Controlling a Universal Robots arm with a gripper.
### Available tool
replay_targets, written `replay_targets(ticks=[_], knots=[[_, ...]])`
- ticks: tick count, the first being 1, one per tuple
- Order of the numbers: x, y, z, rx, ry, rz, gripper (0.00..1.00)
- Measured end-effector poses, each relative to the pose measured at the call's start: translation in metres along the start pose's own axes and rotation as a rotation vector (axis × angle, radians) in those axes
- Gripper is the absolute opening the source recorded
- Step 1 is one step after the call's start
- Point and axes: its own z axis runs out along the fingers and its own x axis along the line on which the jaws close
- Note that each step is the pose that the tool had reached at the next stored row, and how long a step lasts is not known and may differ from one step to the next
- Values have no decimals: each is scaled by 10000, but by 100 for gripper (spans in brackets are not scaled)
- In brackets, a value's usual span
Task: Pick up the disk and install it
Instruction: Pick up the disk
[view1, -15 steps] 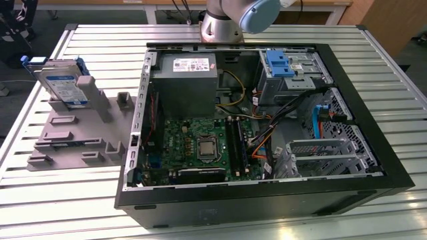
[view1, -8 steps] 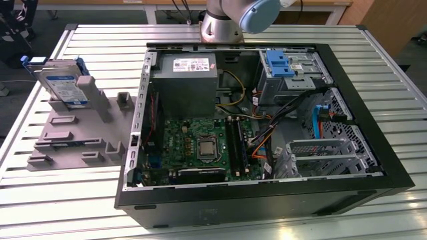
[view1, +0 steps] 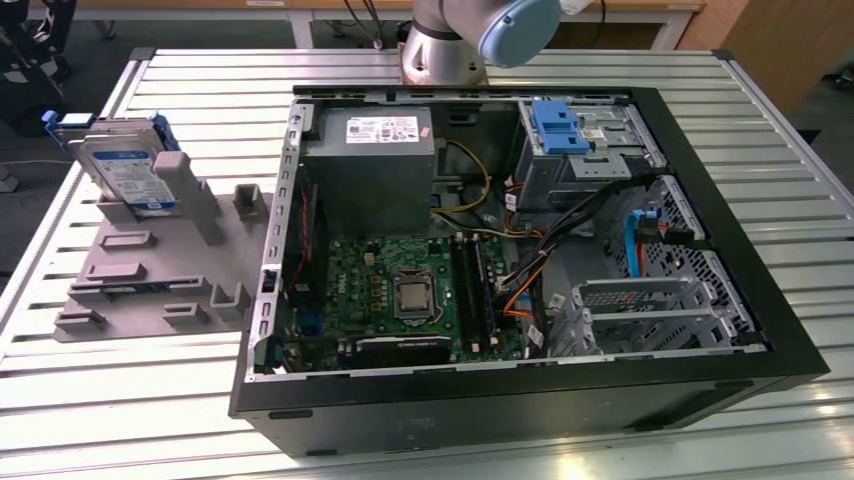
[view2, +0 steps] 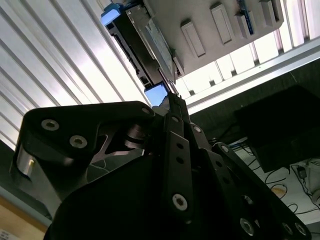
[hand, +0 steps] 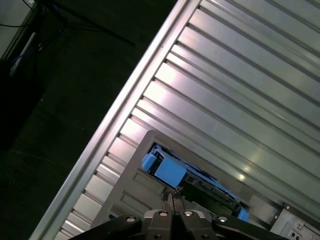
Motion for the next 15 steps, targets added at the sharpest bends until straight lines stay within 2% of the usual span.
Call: replay_targets(ticks=[15], knots=[[0, 0, 0, 3, -16, 364, 11]])
